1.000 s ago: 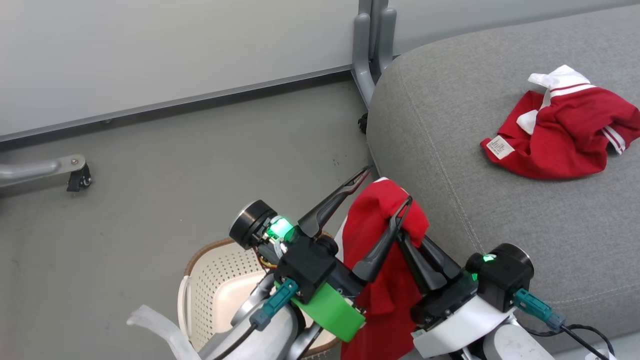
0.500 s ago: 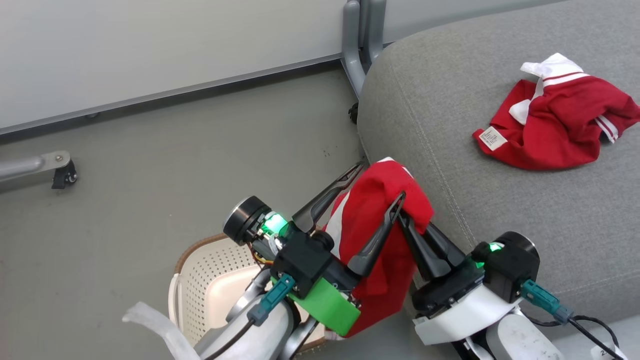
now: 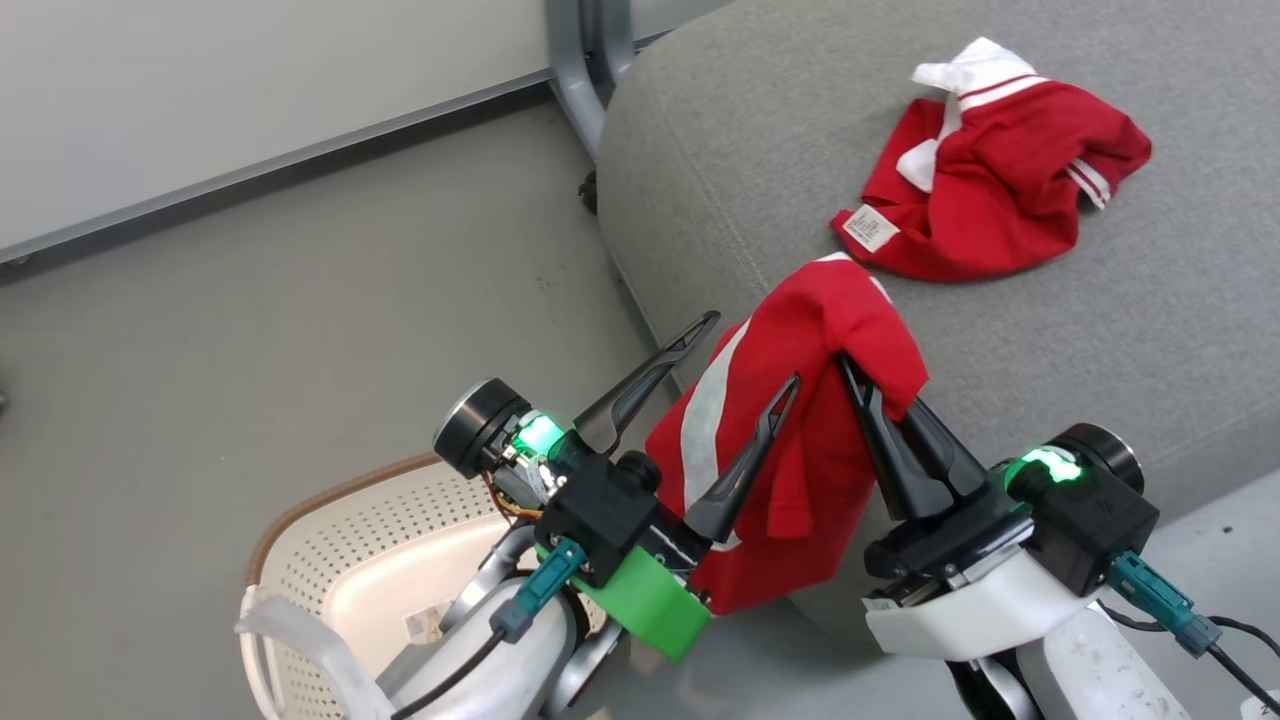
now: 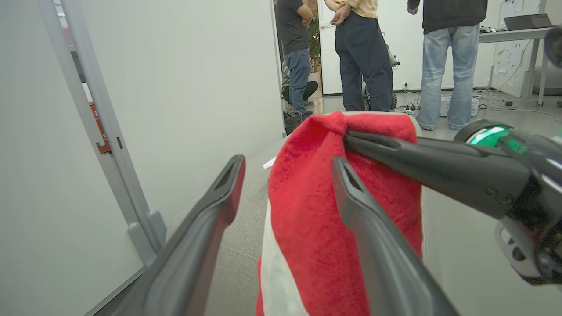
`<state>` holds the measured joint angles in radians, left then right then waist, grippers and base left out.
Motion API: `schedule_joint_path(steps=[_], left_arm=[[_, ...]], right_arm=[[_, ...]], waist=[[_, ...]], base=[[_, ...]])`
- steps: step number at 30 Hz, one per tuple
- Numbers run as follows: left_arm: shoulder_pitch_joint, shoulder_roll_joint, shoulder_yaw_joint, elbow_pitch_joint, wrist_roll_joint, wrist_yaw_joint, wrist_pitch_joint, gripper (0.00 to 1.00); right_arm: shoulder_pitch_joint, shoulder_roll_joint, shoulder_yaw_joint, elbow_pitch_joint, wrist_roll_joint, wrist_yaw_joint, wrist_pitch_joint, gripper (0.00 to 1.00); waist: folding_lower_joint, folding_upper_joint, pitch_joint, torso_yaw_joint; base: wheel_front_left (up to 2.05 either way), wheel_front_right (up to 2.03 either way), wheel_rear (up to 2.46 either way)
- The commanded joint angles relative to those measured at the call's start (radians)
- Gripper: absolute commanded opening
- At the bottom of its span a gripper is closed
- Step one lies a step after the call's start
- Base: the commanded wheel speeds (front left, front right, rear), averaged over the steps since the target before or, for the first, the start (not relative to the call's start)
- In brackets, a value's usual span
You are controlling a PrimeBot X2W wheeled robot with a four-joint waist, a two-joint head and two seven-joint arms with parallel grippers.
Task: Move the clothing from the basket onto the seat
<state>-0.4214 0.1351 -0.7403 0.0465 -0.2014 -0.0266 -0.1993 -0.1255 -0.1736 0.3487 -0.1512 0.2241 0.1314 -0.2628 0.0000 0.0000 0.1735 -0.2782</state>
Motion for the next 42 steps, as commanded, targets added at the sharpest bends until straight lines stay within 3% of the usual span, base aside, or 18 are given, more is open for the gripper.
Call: schedule_joint_path(steps=[1, 11, 20, 27, 34, 42], left_arm=[[-0.012, 0.005, 0.002, 0.007, -0.007, -0.002, 0.001, 1.00], [0.008, 0.027, -0.009, 0.012, -0.012, 0.006, 0.012, 1.00], [0.002, 0.043, -0.023, 0.003, -0.005, 0.011, 0.057, 1.00], [-0.036, 0.066, -0.037, -0.018, 0.010, -0.004, 0.101, 1.00], [-0.076, 0.080, -0.049, -0.046, 0.034, -0.007, 0.140, 1.00], [-0.146, 0.107, -0.023, -0.074, 0.065, 0.004, 0.168, 1.00]], right_arm=[[0.017, 0.002, -0.010, -0.011, -0.012, -0.001, -0.003, 0.00], [0.058, 0.022, -0.051, -0.036, -0.024, -0.001, -0.003, 0.00], [-0.006, 0.067, -0.138, -0.082, 0.035, -0.001, -0.003, 0.00], [-0.205, 0.040, -0.239, -0.122, 0.074, -0.001, -0.003, 0.00], [-0.476, -0.027, -0.416, -0.054, 0.169, -0.001, -0.003, 0.00], [-0.781, -0.220, -0.524, 0.112, 0.253, -0.001, -0.003, 0.00]], waist=[[0.0000, 0.0000, 0.029, -0.083], [0.0000, 0.0000, 0.036, -0.229], [0.0000, 0.0000, 0.099, -0.267], [0.0000, 0.0000, 0.214, -0.215], [0.0000, 0.0000, 0.369, -0.122], [0.0000, 0.0000, 0.514, -0.013]], base=[[0.00, 0.00, 0.00], [0.00, 0.00, 0.00], [0.00, 0.00, 0.00], [0.00, 0.00, 0.00], [0.00, 0.00, 0.00], [0.00, 0.00, 0.00]])
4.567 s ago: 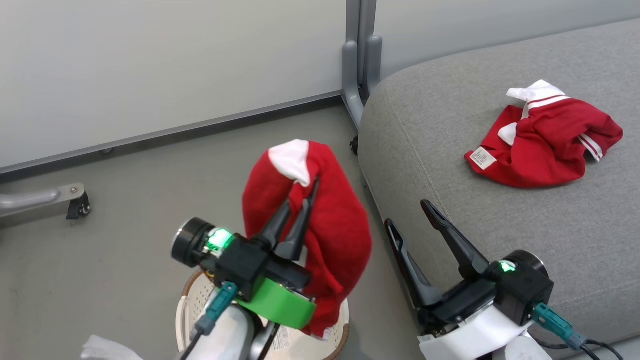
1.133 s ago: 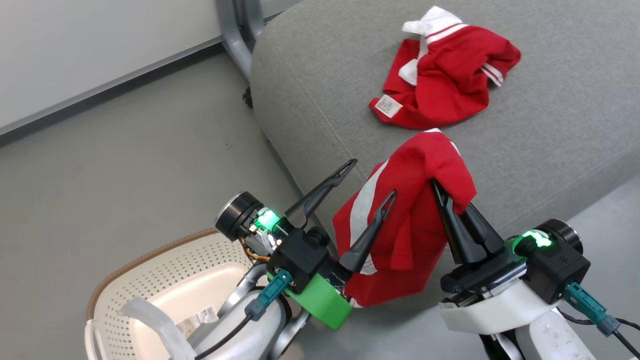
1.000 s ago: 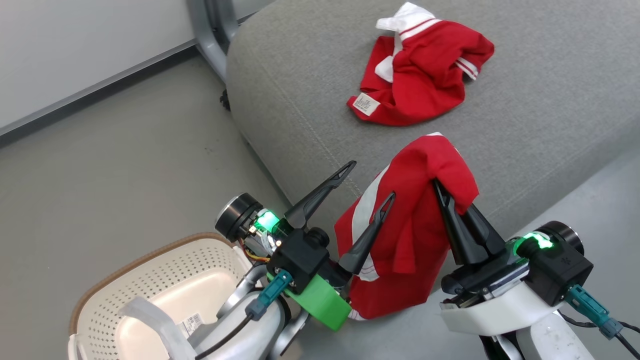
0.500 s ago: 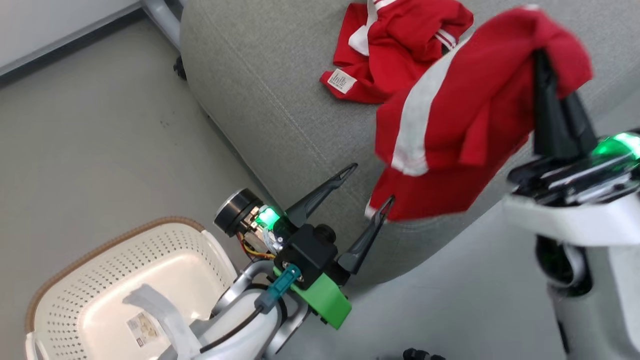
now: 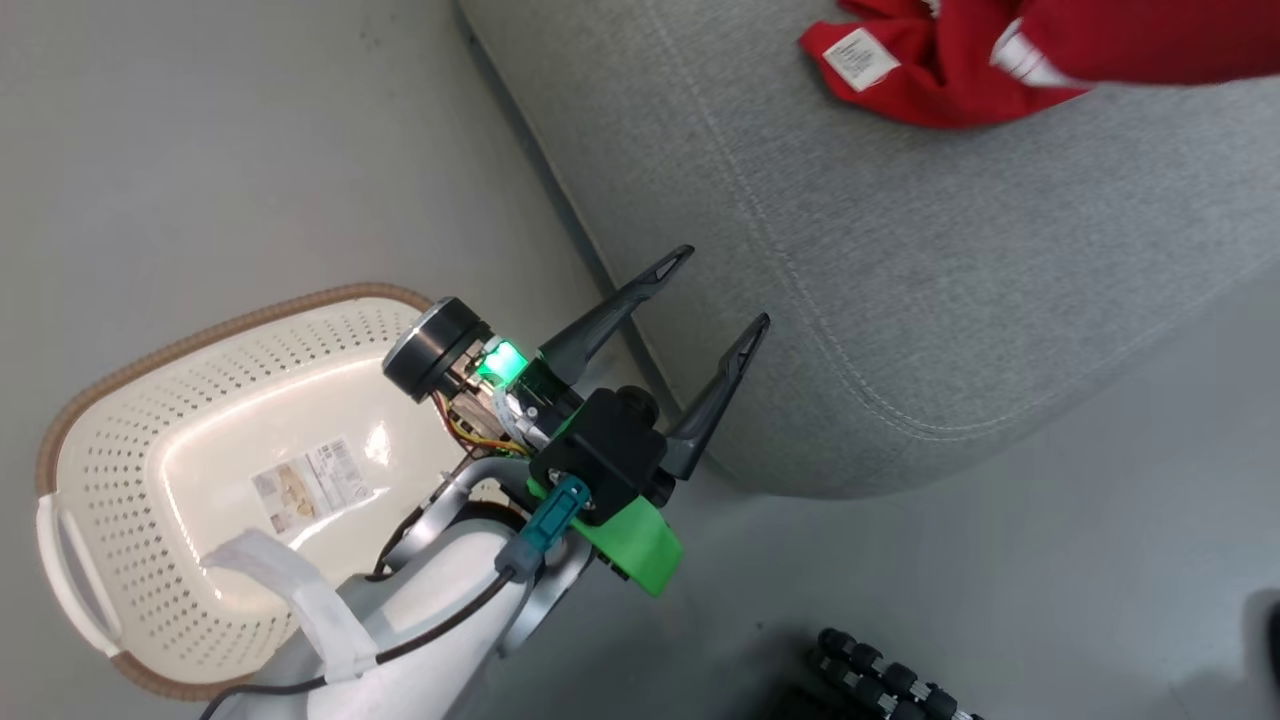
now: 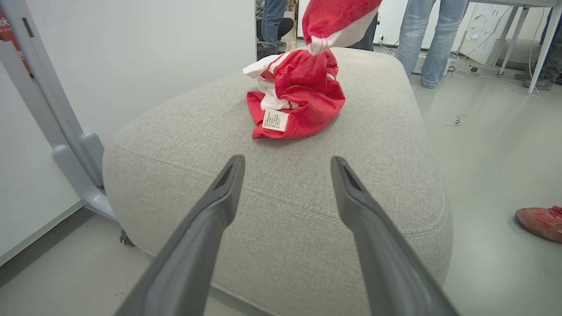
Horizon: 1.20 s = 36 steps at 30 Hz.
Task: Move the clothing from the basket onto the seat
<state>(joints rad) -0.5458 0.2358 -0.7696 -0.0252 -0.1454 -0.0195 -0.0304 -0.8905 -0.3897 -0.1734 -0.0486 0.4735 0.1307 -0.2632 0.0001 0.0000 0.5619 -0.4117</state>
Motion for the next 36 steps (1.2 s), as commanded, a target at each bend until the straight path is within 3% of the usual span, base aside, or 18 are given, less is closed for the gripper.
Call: schedule_joint_path(steps=[1, 4, 8, 17, 18, 19, 27, 36], left_arm=[[-0.028, 0.010, 0.008, -0.002, 0.010, -0.001, -0.001, 1.00], [-0.043, 0.010, 0.009, -0.005, 0.013, 0.002, -0.006, 1.00], [-0.049, 0.009, 0.012, -0.003, 0.014, 0.011, -0.021, 1.00], [-0.009, 0.050, 0.033, 0.036, -0.009, 0.023, -0.062, 1.00], [-0.004, 0.050, 0.034, 0.043, -0.012, 0.025, -0.065, 1.00], [0.003, 0.048, 0.034, 0.052, -0.014, 0.026, -0.071, 1.00], [0.029, -0.018, 0.007, 0.156, -0.062, 0.012, -0.143, 1.00], [0.099, -0.118, 0.087, 0.282, -0.168, 0.049, -0.231, 1.00]], right_arm=[[-0.040, -0.024, -0.002, 0.031, -0.002, 0.000, -0.002, 0.00], [-0.087, -0.071, -0.001, 0.110, -0.021, 0.000, -0.002, 0.00], [-0.087, -0.080, 0.014, 0.248, -0.044, 0.000, -0.001, 0.00], [0.004, 0.041, -0.037, 0.484, -0.083, 0.000, -0.001, 0.00], [0.017, 0.056, -0.039, 0.491, -0.088, 0.000, -0.001, 0.20], [0.030, 0.067, -0.052, 0.491, -0.097, 0.000, -0.001, 1.00], [0.221, 0.157, -0.137, 0.385, -0.232, 0.000, -0.001, 1.00], [0.489, 0.208, -0.002, 0.302, -0.304, 0.000, -0.001, 1.00]], waist=[[-0.0001, 0.0000, 0.136, 0.129], [-0.0001, 0.0000, 0.168, 0.159], [-0.0001, 0.0000, 0.197, 0.180], [-0.0001, 0.0000, 0.188, 0.179], [-0.0001, 0.0000, 0.178, 0.178], [-0.0001, 0.0000, 0.163, 0.179], [-0.0001, 0.0000, 0.007, 0.228], [-0.0001, 0.0000, -0.165, 0.370]], base=[[0.00, 0.00, 0.00], [0.00, 0.00, 0.00], [0.00, 0.00, 0.00], [0.00, 0.00, 0.00], [0.00, 0.00, 0.00], [0.00, 0.00, 0.00], [0.00, 0.00, 0.00], [0.00, 0.00, 0.00]])
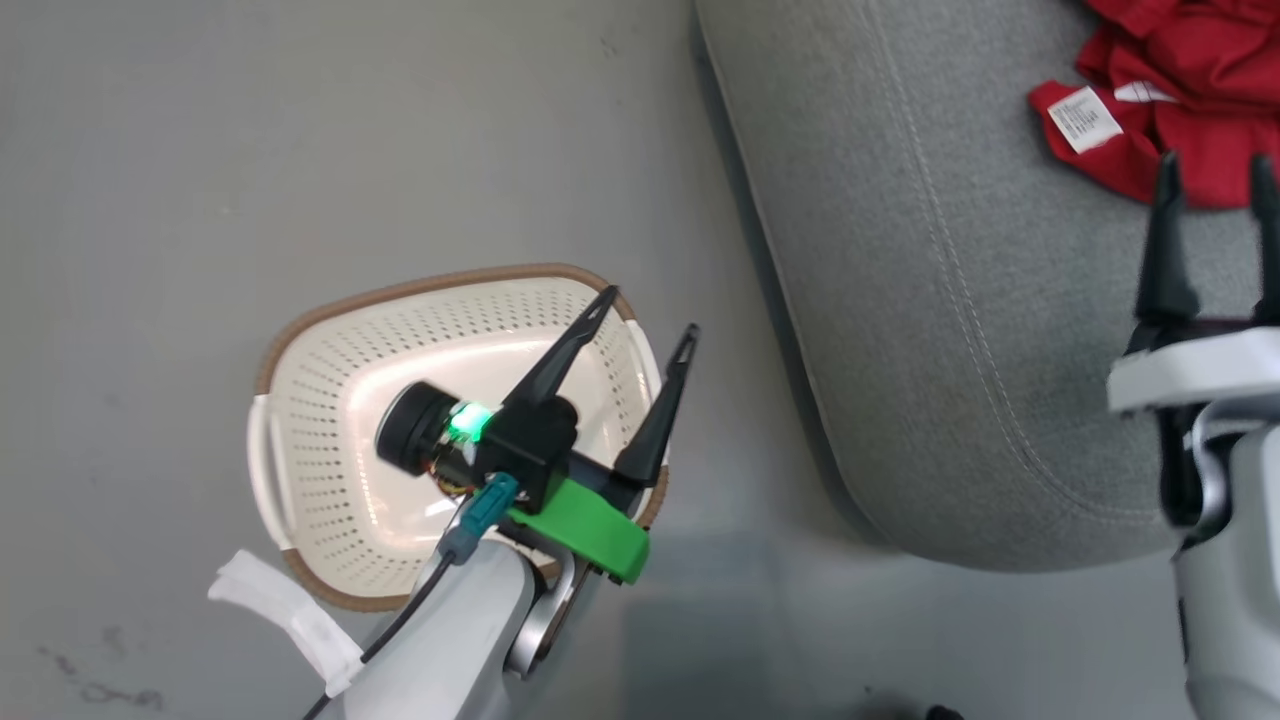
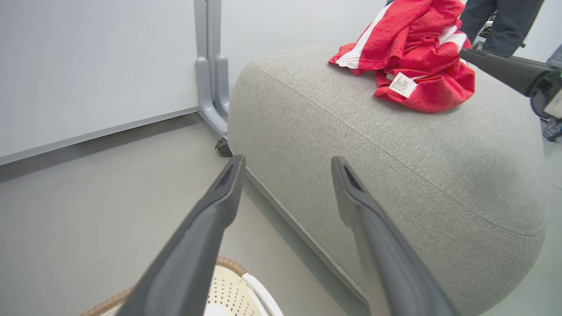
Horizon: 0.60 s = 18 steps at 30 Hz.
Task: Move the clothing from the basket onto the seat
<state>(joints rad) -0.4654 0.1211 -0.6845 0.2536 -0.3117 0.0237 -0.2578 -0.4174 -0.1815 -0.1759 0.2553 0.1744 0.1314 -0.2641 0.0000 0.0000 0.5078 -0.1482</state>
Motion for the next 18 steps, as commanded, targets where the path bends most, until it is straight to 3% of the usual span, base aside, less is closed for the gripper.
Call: schedule_joint_path(steps=[1, 6, 11, 15, 18], left_arm=[[0.034, -0.010, 0.020, 0.014, -0.015, 0.011, -0.007, 1.00], [0.122, -0.031, 0.140, -0.015, -0.020, 0.044, -0.007, 1.00], [0.237, -0.052, 0.293, -0.061, -0.052, 0.011, -0.006, 1.00], [0.330, -0.060, 0.393, -0.128, -0.022, -0.043, -0.006, 1.00], [0.397, -0.065, 0.456, -0.168, 0.011, -0.056, -0.006, 1.00]], right_arm=[[0.038, 0.005, 0.019, -0.009, -0.008, -0.001, 0.000, 1.00], [0.114, 0.025, 0.104, -0.049, -0.013, -0.001, 0.000, 1.00], [0.187, 0.046, 0.150, -0.109, -0.017, -0.001, 0.000, 1.00], [0.266, 0.069, 0.156, -0.163, -0.019, -0.001, 0.000, 1.00], [0.330, 0.083, 0.168, -0.207, -0.021, -0.001, 0.000, 1.00]], waist=[[0.0000, 0.0000, -0.133, 0.124], [0.0000, 0.0000, -0.226, 0.179], [0.0000, 0.0000, -0.324, 0.209], [0.0000, 0.0000, -0.406, 0.214], [0.0000, 0.0000, -0.457, 0.209]], base=[[0.00, 0.00, 0.00], [0.00, 0.00, 0.00], [0.00, 0.00, 0.00], [0.00, 0.00, 0.00], [0.00, 0.00, 0.00]])
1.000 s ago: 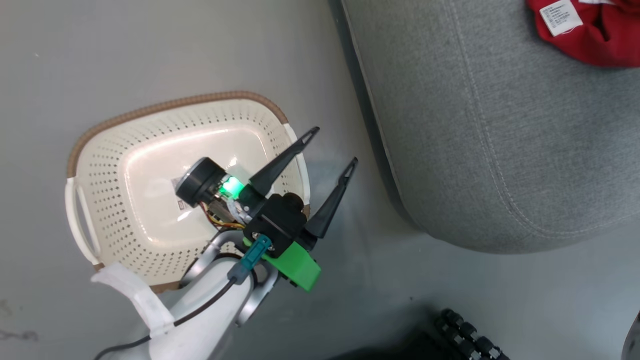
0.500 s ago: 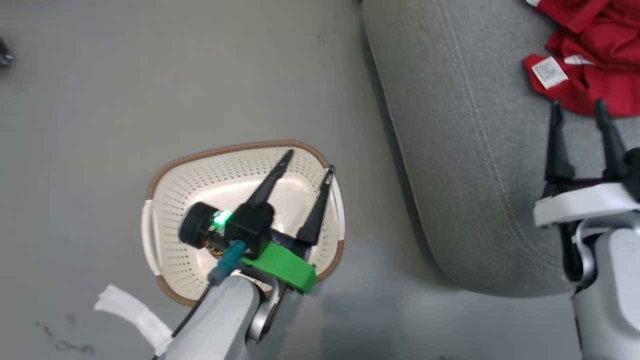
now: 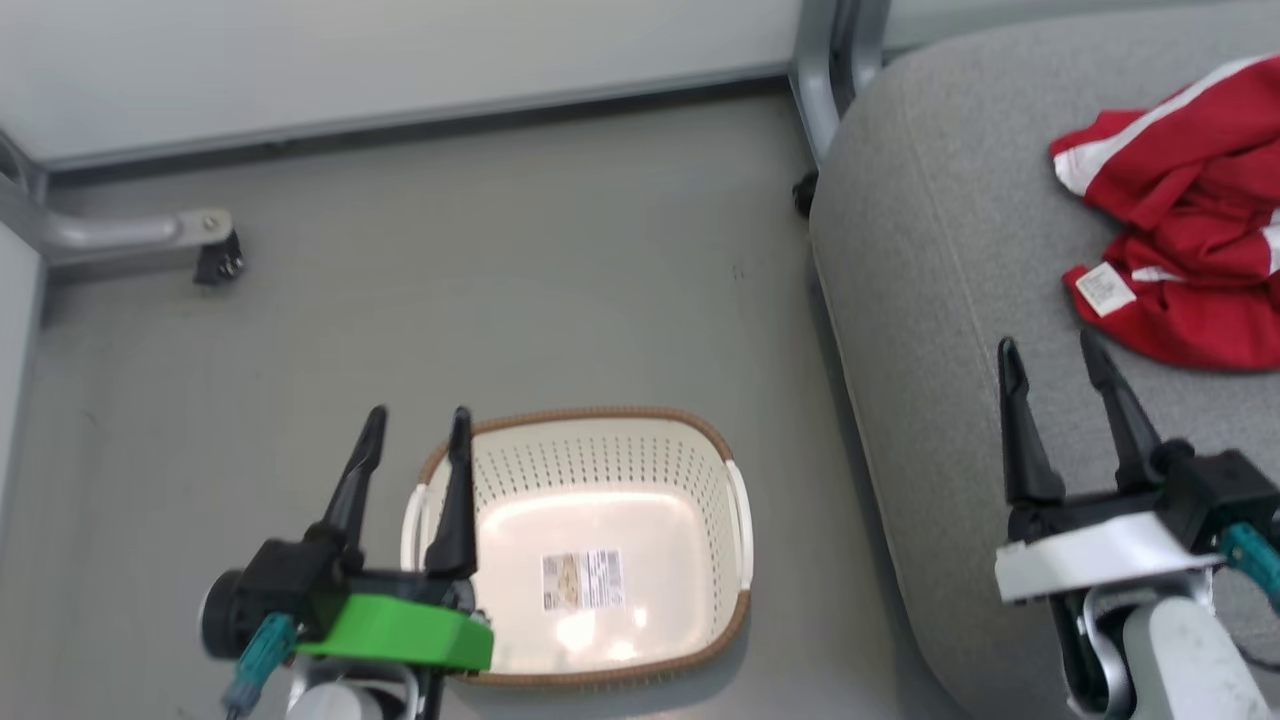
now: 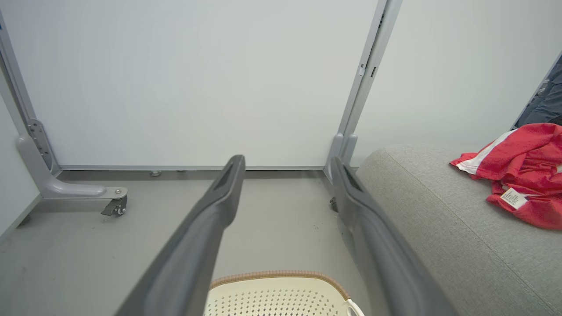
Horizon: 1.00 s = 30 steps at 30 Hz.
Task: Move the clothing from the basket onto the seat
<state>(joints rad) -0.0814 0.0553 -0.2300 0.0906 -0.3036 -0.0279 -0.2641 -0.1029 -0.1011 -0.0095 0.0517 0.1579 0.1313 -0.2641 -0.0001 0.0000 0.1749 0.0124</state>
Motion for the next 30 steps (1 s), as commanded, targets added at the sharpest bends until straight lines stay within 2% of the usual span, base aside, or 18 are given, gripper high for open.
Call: schedule_joint_path(steps=[1, 5, 12, 21, 22, 26, 30], left_arm=[[0.037, -0.001, 0.024, -0.018, 0.022, 0.002, 0.000, 1.00], [0.108, -0.004, 0.066, -0.061, 0.060, -0.011, 0.000, 1.00], [0.183, -0.004, 0.088, -0.110, 0.105, -0.004, 0.000, 1.00], [0.181, -0.004, 0.080, -0.106, 0.127, -0.009, 0.000, 1.00], [0.188, -0.005, 0.077, -0.108, 0.127, -0.007, 0.000, 0.00], [0.196, -0.005, 0.069, -0.082, 0.116, -0.007, 0.001, 0.00], [0.190, 0.000, 0.078, -0.080, 0.029, -0.008, 0.015, 0.00]], right_arm=[[0.038, 0.007, 0.007, -0.019, -0.005, -0.001, 0.000, 1.00], [0.100, 0.019, 0.031, -0.071, 0.016, -0.001, 0.000, 1.00], [0.181, 0.019, 0.063, -0.101, 0.007, -0.001, 0.000, 1.00], [0.205, 0.023, 0.058, -0.094, -0.002, -0.001, 0.000, 1.00], [0.202, 0.025, 0.058, -0.095, 0.005, 0.000, 0.000, 0.00], [0.206, 0.028, 0.060, -0.069, 0.020, 0.000, 0.001, 0.00], [0.198, 0.024, 0.057, -0.060, 0.106, 0.000, 0.016, 0.00]], waist=[[0.0001, 0.0000, -0.139, 0.044], [0.0001, 0.0000, -0.166, 0.028], [0.0001, 0.0000, -0.185, 0.016], [0.0001, 0.0000, -0.172, 0.020], [0.0001, 0.0000, -0.173, 0.020], [0.0001, 0.0000, -0.171, 0.020], [0.0001, 0.0000, -0.171, 0.019]], base=[[0.00, 0.00, 0.00], [0.00, 0.00, 0.00], [0.00, 0.00, 0.00], [0.00, 0.00, 0.00], [0.00, 0.00, 0.00], [0.00, 0.00, 0.00], [0.00, 0.00, 0.00]])
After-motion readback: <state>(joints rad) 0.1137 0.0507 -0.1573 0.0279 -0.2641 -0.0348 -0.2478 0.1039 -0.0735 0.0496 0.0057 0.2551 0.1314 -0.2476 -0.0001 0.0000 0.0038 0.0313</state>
